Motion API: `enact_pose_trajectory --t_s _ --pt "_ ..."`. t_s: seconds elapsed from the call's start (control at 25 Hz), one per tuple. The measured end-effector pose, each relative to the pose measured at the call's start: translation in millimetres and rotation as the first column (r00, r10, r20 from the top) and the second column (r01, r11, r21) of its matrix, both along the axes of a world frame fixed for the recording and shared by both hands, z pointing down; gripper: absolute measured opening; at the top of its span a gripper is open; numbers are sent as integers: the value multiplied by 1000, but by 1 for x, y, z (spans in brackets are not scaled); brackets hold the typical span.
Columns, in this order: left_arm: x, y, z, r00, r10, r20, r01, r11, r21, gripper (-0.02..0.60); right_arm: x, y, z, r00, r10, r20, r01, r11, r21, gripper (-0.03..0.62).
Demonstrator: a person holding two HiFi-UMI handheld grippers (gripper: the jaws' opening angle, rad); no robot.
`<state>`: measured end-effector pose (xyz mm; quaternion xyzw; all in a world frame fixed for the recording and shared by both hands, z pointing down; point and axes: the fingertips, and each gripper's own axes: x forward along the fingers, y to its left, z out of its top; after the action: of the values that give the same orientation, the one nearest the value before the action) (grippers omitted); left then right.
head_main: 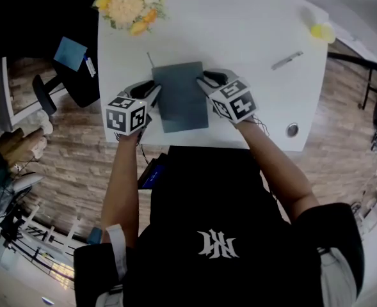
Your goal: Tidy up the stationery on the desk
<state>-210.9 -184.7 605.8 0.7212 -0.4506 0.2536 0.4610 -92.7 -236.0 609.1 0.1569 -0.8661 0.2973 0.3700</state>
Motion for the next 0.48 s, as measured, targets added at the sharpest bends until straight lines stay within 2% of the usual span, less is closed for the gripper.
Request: enact_pose_trajectory --t_s 0.48 --pt "58 -18 3 986 163 -10 -163 987 1 94 66 6 3 990 138 -31 -138 990 26 120"
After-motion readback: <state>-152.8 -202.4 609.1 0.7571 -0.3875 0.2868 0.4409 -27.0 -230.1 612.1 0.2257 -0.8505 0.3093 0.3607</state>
